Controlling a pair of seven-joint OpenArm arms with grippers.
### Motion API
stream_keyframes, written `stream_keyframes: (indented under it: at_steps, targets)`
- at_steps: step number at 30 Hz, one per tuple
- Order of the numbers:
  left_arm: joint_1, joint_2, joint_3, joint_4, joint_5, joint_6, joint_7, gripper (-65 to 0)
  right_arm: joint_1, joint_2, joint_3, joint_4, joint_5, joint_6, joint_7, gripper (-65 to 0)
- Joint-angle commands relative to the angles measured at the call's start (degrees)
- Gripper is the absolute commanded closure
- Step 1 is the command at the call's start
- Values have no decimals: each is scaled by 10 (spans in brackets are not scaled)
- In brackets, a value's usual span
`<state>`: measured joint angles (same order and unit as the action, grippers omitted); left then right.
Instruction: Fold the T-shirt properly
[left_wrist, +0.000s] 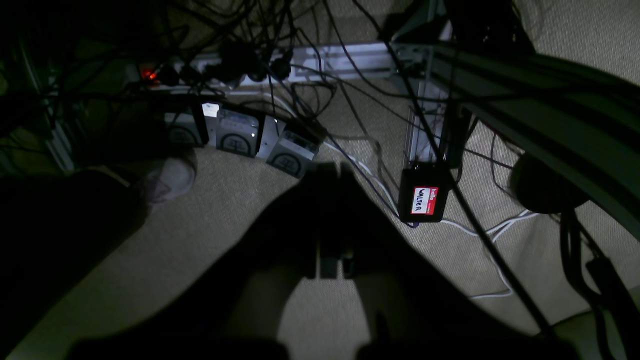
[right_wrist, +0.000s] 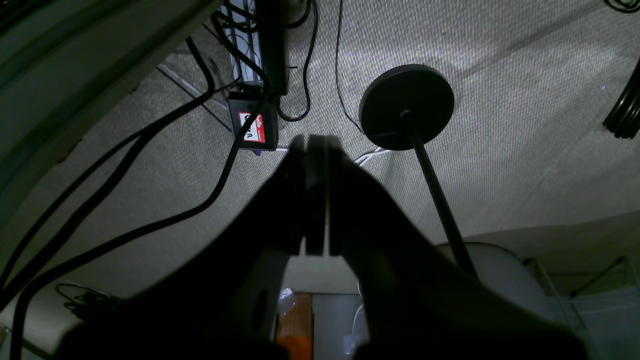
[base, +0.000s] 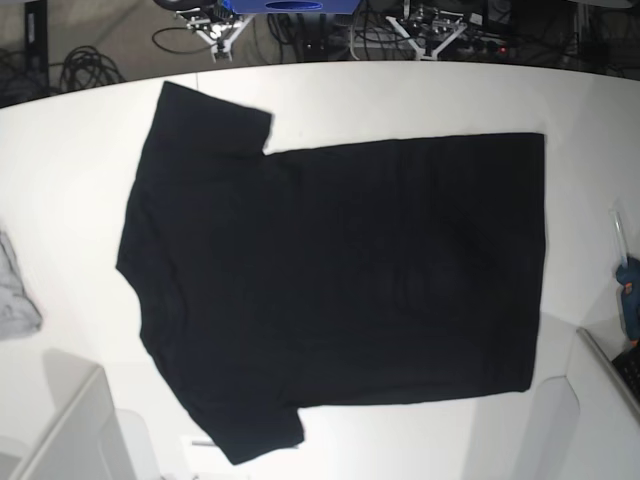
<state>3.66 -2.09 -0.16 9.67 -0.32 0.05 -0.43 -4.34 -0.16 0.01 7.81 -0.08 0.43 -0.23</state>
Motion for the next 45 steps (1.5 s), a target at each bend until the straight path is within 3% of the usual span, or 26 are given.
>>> stream_keyframes:
  at_steps: [1,4,9,11,15,17,19,20,24,28,34,40,45]
  targets:
    - [2,-1,0,0,-2,3,0,-8,0,1,-1,1,-1,-5,-1,0]
    - [9,-1,-1,2,-2,3,0,-31,-1,1,-1,1,-1,-5,0,0]
    - [23,0,0,5,-2,3,0,-273,-2,2,-1,1,-1,-5,2,0]
    - [24,0,2,5,-1,3,-1,-324,-3,2,-1,1,-1,-5,2,0]
    - [24,-1,1,5,-1,3,-1,-245,-12,2,-1,8,-1,-5,3,0]
    - [24,-1,1,5,-1,3,-1,-155,-12,2,-1,8,-1,-5,3,0]
    - [24,-1,1,5,-1,3,-1,-15,-13,2,-1,8,-1,-5,3,0]
    - [24,-1,1,4,-1,3,-1,0,-13,2,-1,8,-1,-5,3,0]
    - [32,-2,1,4,-1,3,-1,0,-13,3,1,8,-1,-5,6,0]
    - [48,-2,1,11,-1,3,-4,0,-36,4,2,22,1,-5,46,0]
    - [136,-4,7,109,4,3,-75,0,-99,16,6,107,2,-6,48,0]
    - [206,-25,4,205,0,3,-76,0,-172,26,118,208,2,-5,48,0]
    - [262,-46,1,284,-1,3,-76,0,-229,26,154,298,2,-4,48,0]
